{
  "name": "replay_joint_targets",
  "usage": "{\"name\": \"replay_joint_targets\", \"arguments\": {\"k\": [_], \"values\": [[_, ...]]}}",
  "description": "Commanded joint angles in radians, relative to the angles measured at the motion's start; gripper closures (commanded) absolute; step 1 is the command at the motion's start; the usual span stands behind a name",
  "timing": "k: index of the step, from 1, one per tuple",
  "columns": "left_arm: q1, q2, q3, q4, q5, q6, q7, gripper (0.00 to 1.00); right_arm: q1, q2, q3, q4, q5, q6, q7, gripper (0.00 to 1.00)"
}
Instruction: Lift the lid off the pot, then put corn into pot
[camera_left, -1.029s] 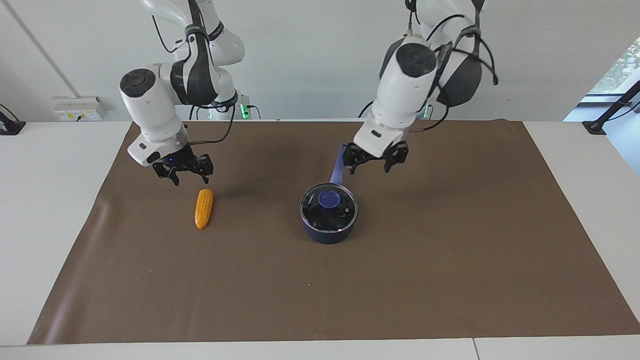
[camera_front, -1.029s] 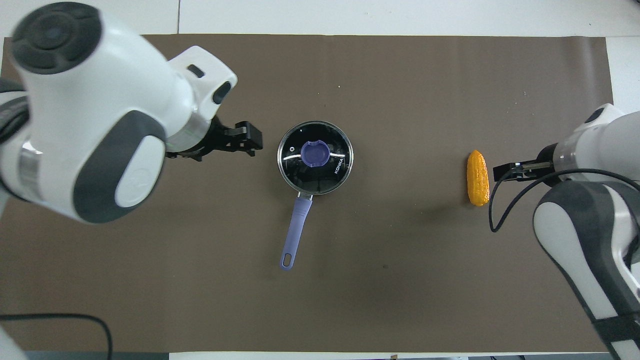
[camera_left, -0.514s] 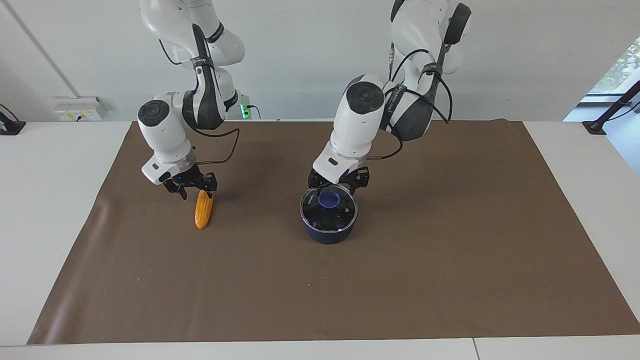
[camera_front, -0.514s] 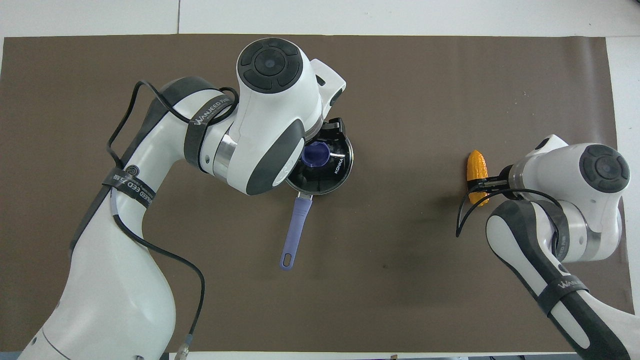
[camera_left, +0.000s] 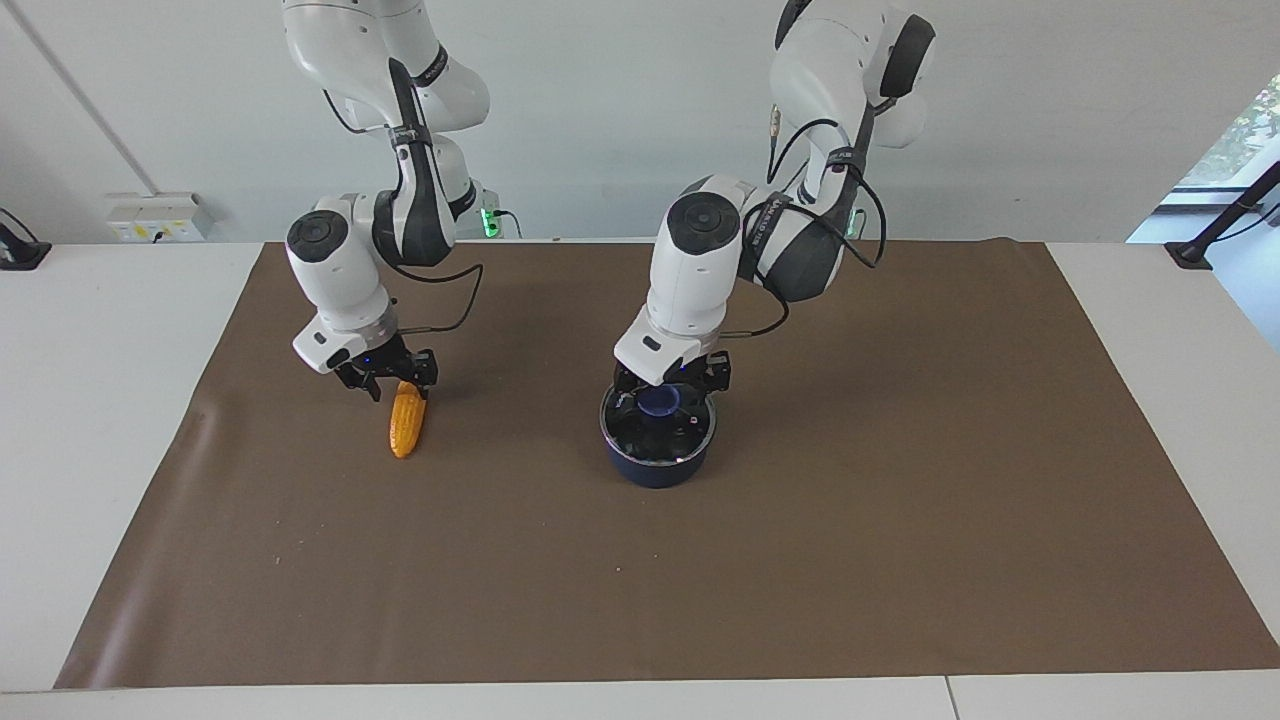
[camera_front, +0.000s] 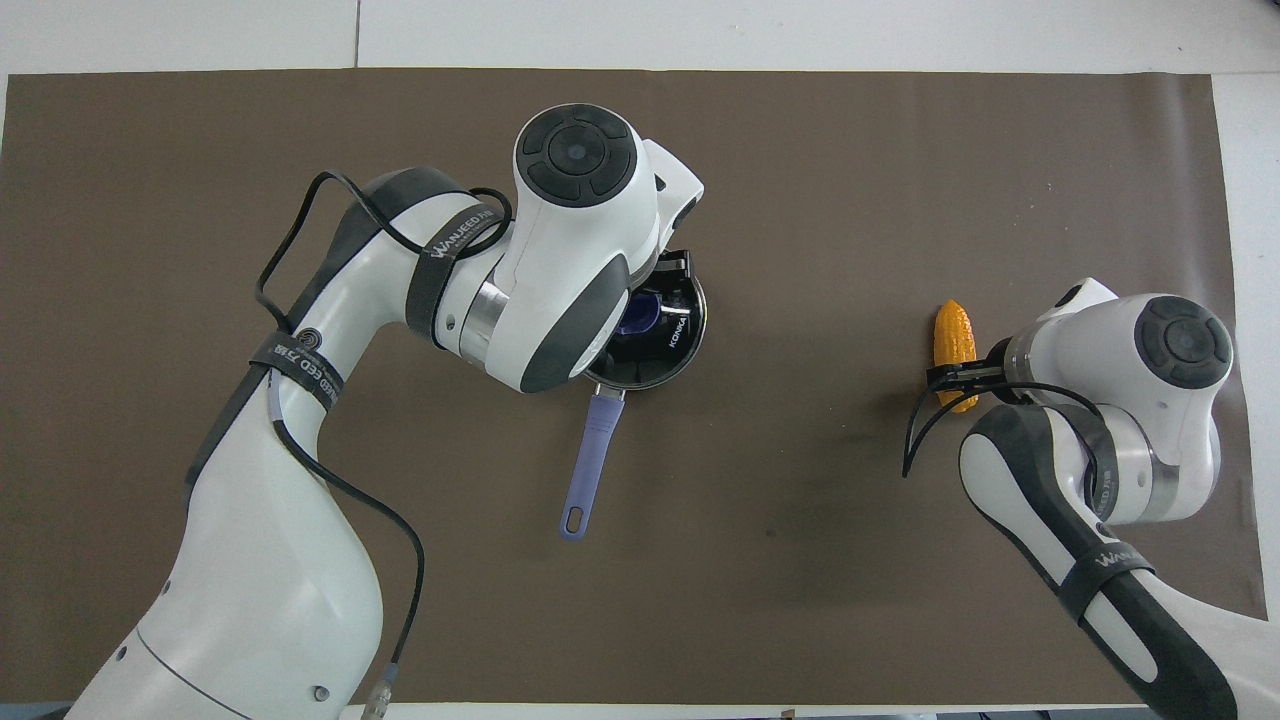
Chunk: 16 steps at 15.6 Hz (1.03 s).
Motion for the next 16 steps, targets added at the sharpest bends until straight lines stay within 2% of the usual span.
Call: {"name": "replay_joint_targets", "arguments": {"k": [1, 3, 7, 8, 11, 13, 16], "values": [[-0.024, 0.0, 0.012, -0.013, 0.019, 0.022, 0.008, 0.0, 0.003, 0.001, 0.003, -0.015, 0.01, 0.03, 0.0, 0.25], [-0.025, 0.0, 0.012, -0.019, 0.019, 0.022, 0.008, 0.0, 0.003, 0.002, 0.003, -0.017, 0.01, 0.03, -0.006, 0.28], [-0.033, -0.001, 0.012, -0.03, 0.031, 0.019, 0.008, 0.0, 0.003, 0.002, 0.003, -0.02, 0.01, 0.028, -0.015, 0.49], [-0.033, -0.001, 0.012, -0.033, 0.031, 0.019, 0.008, 0.01, 0.003, 0.002, 0.003, -0.019, 0.01, 0.028, -0.016, 0.59], [-0.033, 0.0, 0.012, -0.034, 0.031, 0.02, 0.008, 0.03, 0.003, 0.004, 0.005, -0.011, 0.01, 0.019, -0.016, 1.0], [-0.033, -0.001, 0.012, -0.043, 0.031, 0.023, 0.008, 0.06, 0.011, 0.011, 0.005, 0.029, 0.009, -0.025, -0.016, 1.0], [-0.034, -0.001, 0.012, -0.045, 0.031, 0.031, 0.008, 0.18, 0.044, 0.051, 0.005, 0.182, 0.01, -0.186, -0.009, 1.0]]}}
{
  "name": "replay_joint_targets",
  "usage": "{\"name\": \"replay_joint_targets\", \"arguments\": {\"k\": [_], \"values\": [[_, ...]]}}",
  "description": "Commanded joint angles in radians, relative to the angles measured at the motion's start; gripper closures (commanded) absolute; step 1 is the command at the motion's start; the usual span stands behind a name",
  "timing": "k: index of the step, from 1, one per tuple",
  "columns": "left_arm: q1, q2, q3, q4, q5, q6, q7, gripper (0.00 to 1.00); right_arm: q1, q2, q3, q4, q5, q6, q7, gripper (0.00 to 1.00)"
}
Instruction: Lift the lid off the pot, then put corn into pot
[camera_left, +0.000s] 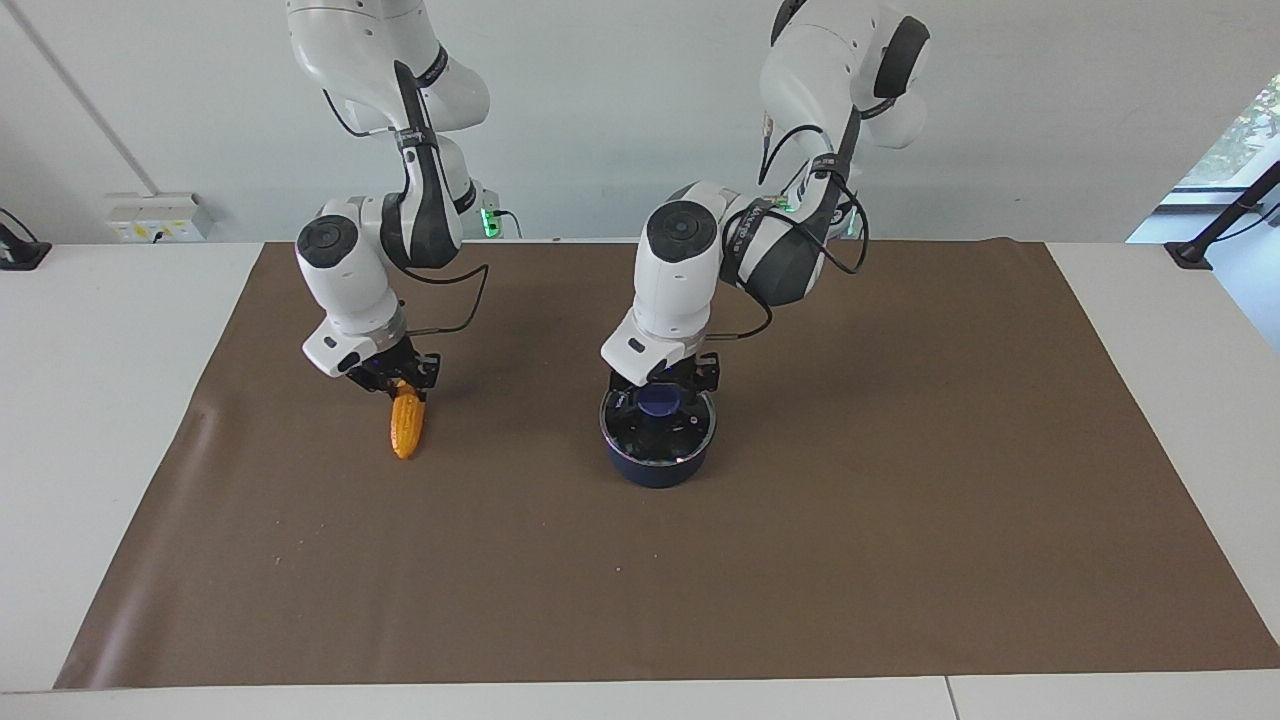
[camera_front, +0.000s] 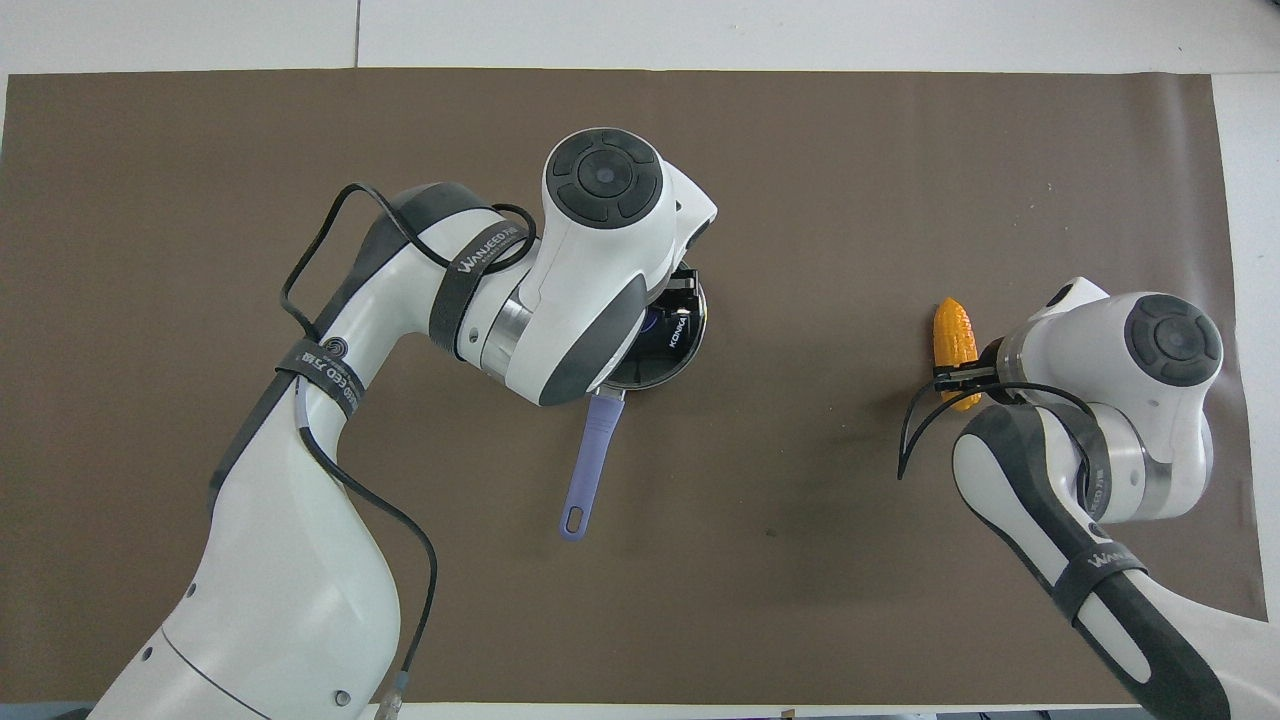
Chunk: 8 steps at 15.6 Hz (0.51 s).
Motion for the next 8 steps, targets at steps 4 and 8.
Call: {"name": "replay_joint_targets", "arguments": {"k": [4, 8], "values": [[-0.014, -0.003, 0.012, -0.013, 0.016, 0.027, 0.007, 0.4, 0.033, 0.073, 0.002, 0.233, 0.01, -0.197, 0.0, 1.0], [-0.017, -0.003, 0.012, -0.012, 0.016, 0.022, 0.007, 0.7, 0.075, 0.096, 0.002, 0.336, 0.01, -0.292, 0.044, 1.0]]}}
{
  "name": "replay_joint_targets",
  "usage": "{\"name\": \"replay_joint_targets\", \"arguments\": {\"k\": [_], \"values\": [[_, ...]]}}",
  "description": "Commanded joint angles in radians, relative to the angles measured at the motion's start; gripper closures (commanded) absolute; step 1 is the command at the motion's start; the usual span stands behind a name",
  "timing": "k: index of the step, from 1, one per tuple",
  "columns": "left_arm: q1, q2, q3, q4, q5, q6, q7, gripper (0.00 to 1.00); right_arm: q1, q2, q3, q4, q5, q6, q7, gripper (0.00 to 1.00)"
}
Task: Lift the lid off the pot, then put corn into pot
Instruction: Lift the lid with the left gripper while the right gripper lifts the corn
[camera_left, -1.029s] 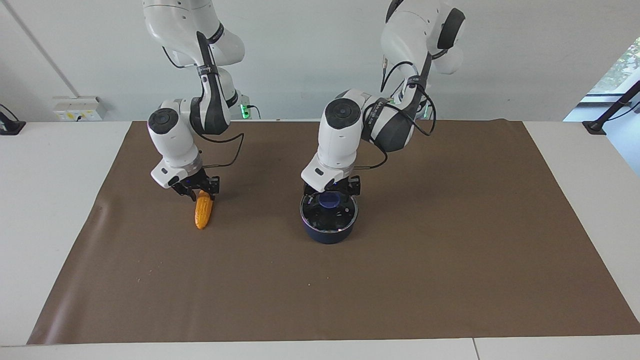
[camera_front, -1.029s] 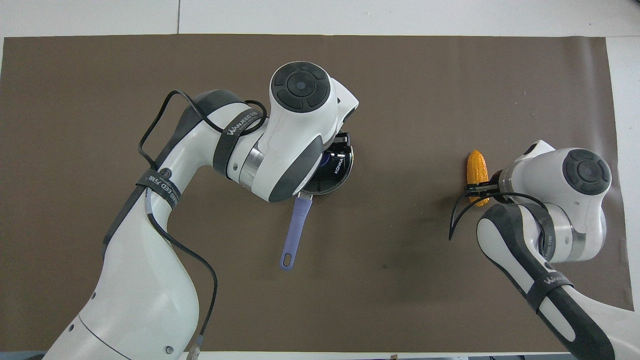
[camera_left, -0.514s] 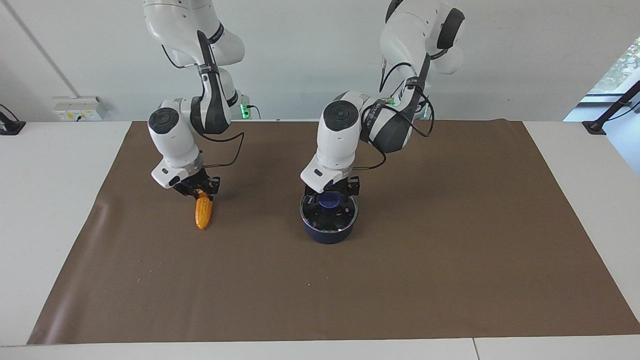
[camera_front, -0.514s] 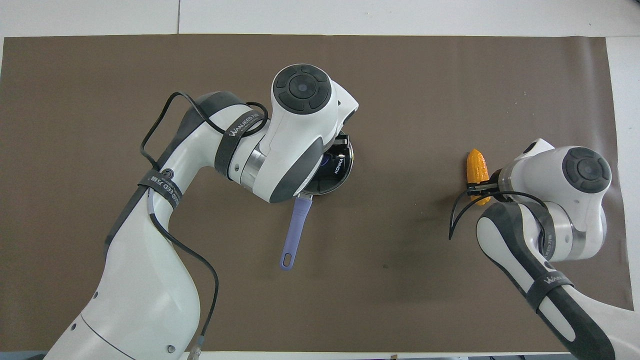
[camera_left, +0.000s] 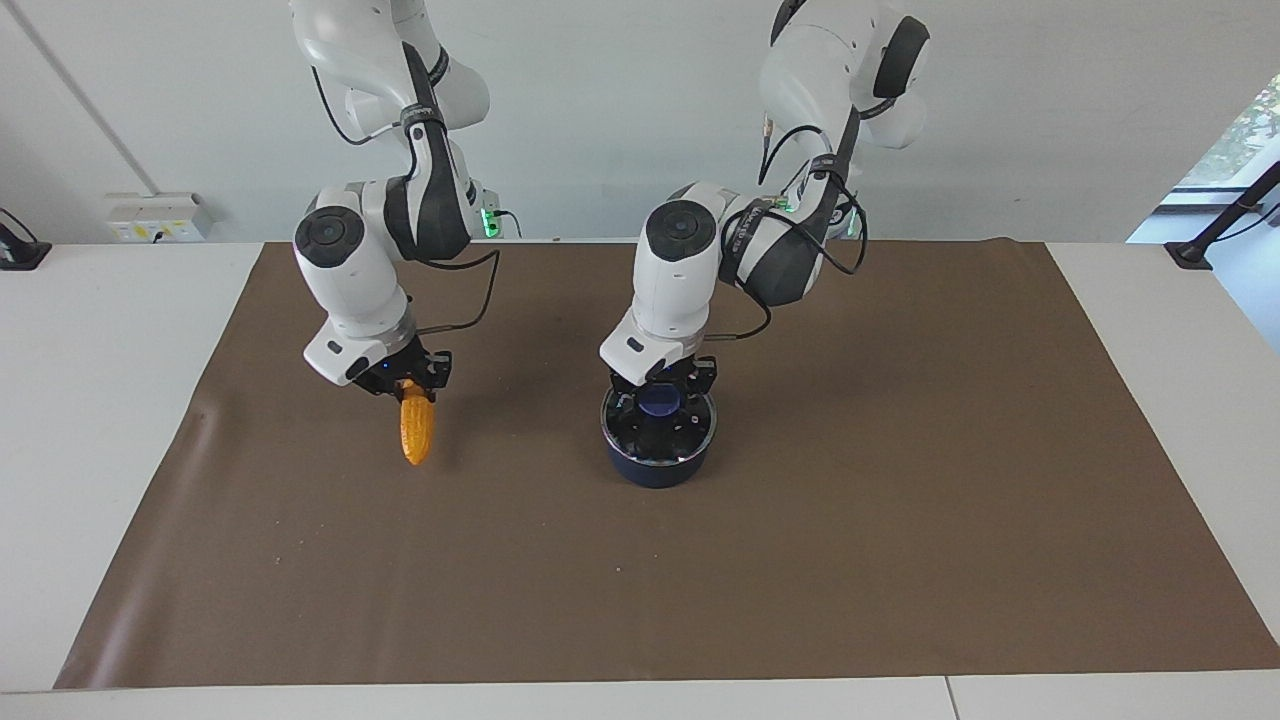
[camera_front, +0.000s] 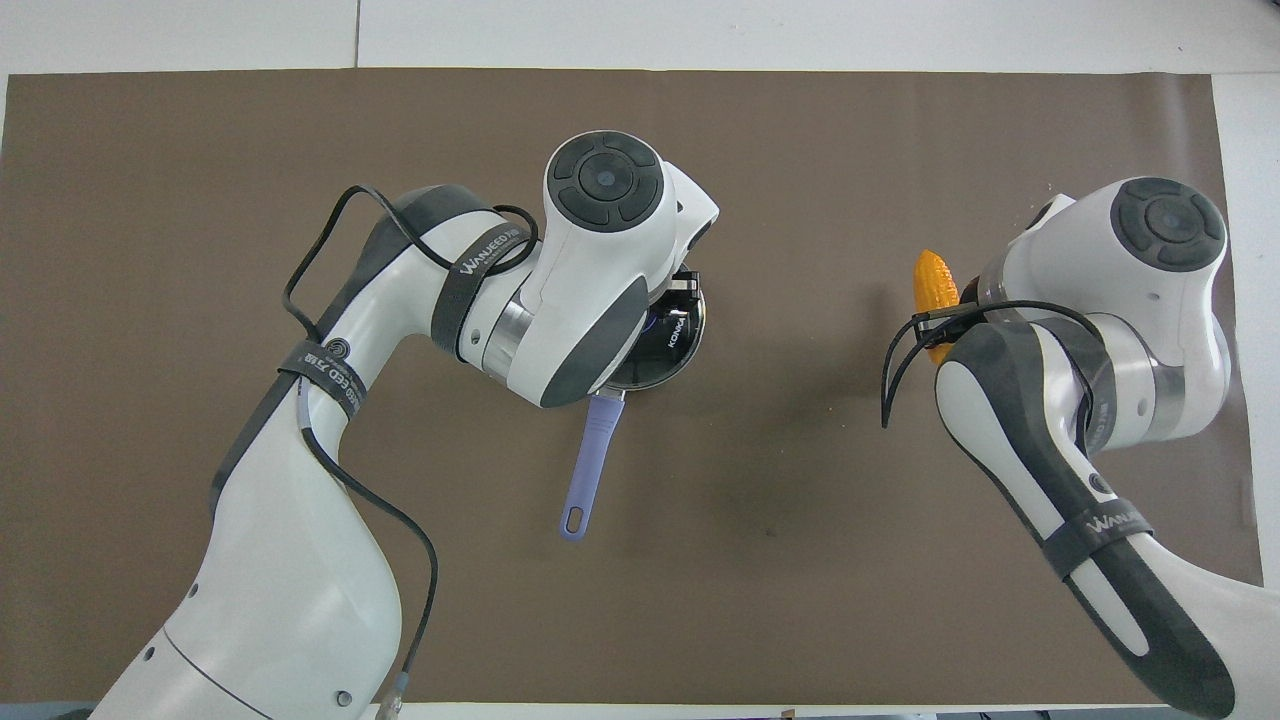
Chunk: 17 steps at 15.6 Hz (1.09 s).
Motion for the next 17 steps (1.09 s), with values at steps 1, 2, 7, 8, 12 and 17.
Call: {"name": "replay_joint_targets", "arguments": {"k": [1, 2, 7, 8, 12, 17], "values": [[-0.016, -0.002, 0.013, -0.009, 0.015, 0.006, 0.005, 0.83, 0.023, 0.032, 0.001, 0.076, 0.012, -0.055, 0.049, 1.0], [-0.018, -0.002, 0.013, -0.006, 0.007, -0.003, 0.004, 0.98, 0.034, 0.033, 0.001, 0.087, 0.012, -0.065, 0.056, 1.0], [-0.001, -0.062, 0.025, 0.042, -0.071, -0.122, 0.001, 1.0, 0.04, 0.038, 0.001, 0.095, 0.012, -0.068, 0.073, 1.0], [0.015, -0.103, 0.028, 0.04, -0.085, -0.142, 0.004, 1.0, 0.041, 0.038, 0.001, 0.099, 0.016, -0.069, 0.074, 1.0], [0.139, -0.217, 0.025, 0.039, -0.1, -0.248, 0.019, 1.0, 0.098, 0.108, 0.001, 0.319, 0.096, -0.213, 0.174, 1.0], [0.414, -0.295, 0.031, -0.047, -0.1, -0.365, 0.377, 1.0, 0.265, 0.153, 0.001, 0.432, 0.127, -0.18, 0.39, 1.0]]}}
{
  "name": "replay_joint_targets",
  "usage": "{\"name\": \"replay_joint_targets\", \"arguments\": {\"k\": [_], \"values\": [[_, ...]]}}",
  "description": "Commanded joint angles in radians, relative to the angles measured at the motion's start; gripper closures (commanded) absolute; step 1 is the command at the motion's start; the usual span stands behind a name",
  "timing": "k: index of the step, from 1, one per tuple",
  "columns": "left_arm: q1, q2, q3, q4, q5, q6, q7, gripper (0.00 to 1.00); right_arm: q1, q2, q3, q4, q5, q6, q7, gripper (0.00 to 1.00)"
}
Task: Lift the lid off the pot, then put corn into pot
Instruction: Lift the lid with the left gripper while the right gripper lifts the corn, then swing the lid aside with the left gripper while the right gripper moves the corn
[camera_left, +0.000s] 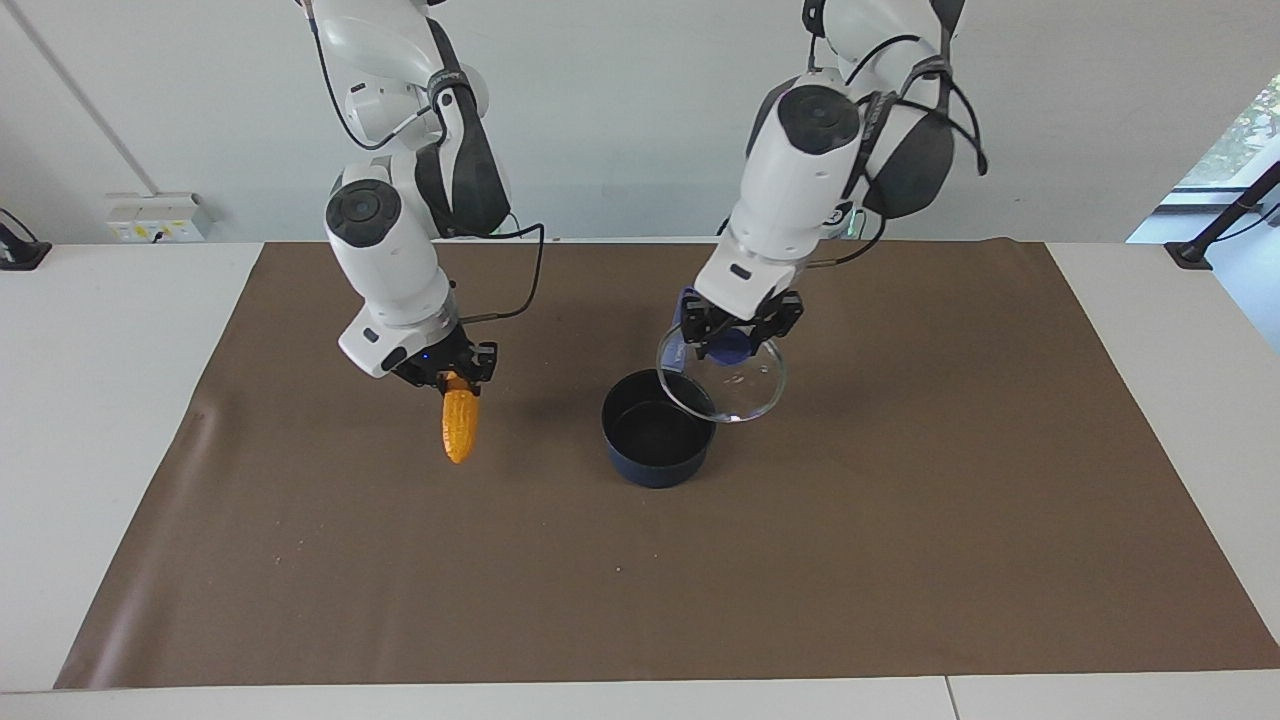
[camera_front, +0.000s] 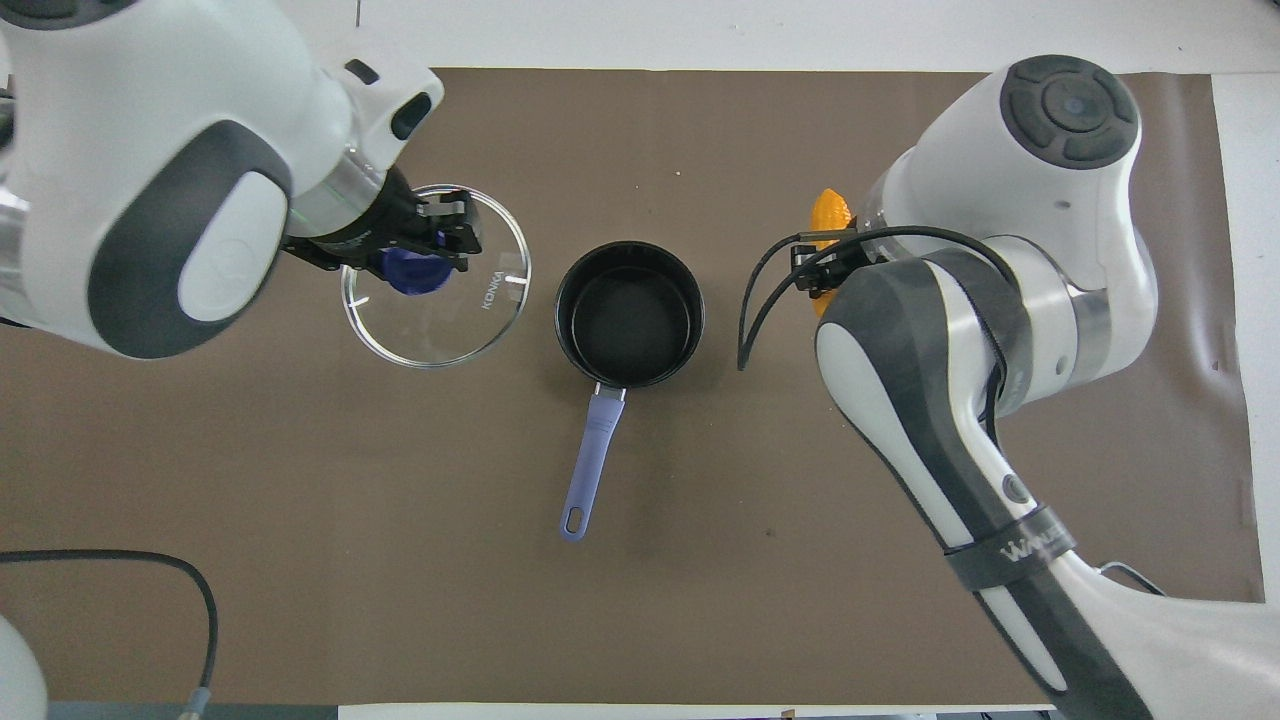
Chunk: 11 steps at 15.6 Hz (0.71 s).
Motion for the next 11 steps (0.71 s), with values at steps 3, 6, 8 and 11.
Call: {"name": "replay_joint_targets", "arguments": {"k": [3, 6, 8, 11], "values": [[0.32, -0.131, -0.005, -0.3, -0.021, 0.116, 0.42, 1.0, 0.14, 0.066, -0.004, 0.04, 0.033, 0.086, 0.161, 1.0], [0.388, -0.178, 0.0, -0.475, -0.001, 0.277, 0.531, 1.0, 0.22, 0.135, -0.004, 0.04, 0.029, 0.179, 0.262, 1.0], [0.408, -0.177, 0.002, -0.543, 0.025, 0.366, 0.543, 1.0, 0.24, 0.182, -0.004, 0.042, 0.03, 0.225, 0.276, 1.0], [0.428, -0.166, 0.003, -0.636, 0.042, 0.518, 0.586, 1.0, 0.246, 0.191, -0.004, 0.02, 0.032, 0.26, 0.296, 1.0]]}}
